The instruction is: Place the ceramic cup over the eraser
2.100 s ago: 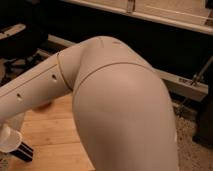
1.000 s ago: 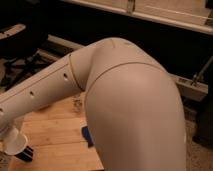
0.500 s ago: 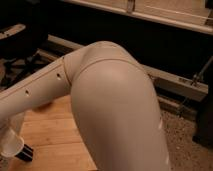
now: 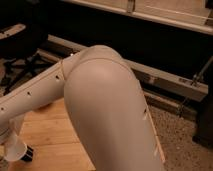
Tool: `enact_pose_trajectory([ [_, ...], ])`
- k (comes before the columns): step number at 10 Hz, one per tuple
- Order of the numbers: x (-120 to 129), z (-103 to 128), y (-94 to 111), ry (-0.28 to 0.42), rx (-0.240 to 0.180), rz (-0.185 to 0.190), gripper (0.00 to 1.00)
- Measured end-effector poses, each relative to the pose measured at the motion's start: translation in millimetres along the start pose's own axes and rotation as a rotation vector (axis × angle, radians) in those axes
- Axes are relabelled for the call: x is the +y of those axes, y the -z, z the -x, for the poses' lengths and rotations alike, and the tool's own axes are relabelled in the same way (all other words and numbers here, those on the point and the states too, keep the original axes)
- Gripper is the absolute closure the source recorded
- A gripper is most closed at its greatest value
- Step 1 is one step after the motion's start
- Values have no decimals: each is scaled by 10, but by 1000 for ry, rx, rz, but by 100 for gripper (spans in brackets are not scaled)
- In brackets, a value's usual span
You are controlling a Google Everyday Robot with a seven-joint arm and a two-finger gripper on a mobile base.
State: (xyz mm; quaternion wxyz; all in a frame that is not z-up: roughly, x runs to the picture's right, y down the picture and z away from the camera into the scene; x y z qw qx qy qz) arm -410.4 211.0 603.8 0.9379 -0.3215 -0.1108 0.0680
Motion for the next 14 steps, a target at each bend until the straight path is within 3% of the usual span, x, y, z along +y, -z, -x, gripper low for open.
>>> enact_pose_trajectory([
  [5,-35,-60,-90,4,-52,-36,99],
  [6,-28,-73,-104,6,-54,-38,94],
  [13,-34,-76,-294,-4,-46,-23,25],
  [14,-39,-76,-313,2,-39,-21,20],
])
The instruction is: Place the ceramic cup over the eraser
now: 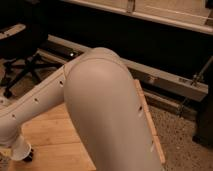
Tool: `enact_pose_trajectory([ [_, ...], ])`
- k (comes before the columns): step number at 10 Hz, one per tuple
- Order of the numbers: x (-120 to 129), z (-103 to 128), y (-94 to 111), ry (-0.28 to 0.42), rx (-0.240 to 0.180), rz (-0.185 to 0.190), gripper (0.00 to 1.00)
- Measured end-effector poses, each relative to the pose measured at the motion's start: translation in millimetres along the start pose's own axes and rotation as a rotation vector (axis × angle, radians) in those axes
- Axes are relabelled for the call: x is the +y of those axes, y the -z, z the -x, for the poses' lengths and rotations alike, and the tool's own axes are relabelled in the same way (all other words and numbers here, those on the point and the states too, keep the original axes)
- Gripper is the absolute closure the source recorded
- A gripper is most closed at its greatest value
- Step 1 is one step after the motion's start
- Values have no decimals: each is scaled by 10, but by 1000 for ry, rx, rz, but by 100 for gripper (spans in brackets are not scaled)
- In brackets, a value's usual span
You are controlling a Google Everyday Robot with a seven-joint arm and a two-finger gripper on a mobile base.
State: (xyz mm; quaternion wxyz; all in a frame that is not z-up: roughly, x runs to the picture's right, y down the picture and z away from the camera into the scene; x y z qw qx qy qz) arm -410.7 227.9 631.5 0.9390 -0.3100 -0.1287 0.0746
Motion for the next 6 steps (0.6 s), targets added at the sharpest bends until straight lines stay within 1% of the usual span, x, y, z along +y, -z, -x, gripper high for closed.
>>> enact_pose_trajectory([
  [6,13,-14,-84,30,48,26,20],
])
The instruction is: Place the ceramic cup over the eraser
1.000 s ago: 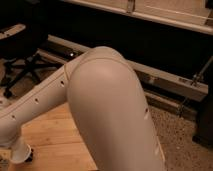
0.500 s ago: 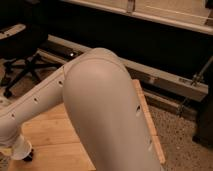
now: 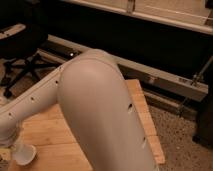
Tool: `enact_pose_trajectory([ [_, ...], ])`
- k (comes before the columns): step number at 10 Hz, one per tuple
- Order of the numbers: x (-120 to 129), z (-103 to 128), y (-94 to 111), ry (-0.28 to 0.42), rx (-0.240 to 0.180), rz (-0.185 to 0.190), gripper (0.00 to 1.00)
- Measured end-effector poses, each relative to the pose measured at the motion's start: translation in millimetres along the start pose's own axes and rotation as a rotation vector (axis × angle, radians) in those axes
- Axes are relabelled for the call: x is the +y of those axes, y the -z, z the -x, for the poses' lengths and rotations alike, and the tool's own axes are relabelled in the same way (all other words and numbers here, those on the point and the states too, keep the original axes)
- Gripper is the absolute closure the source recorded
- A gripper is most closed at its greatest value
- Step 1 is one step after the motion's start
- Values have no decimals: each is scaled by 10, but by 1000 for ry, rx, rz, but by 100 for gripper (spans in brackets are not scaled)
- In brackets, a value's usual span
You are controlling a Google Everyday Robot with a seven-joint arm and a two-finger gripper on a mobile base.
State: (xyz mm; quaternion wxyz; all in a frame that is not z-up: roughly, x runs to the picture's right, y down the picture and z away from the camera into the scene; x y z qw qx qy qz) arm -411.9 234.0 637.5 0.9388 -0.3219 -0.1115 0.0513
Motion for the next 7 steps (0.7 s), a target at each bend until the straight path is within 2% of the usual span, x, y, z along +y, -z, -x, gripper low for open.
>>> enact_pose_trajectory([
  [3,-49,-14,0,-7,1,2,20],
  [5,-169,21,89,-36,-48,-22,20],
  [7,-179,27,96,-39,-54,-24,20],
])
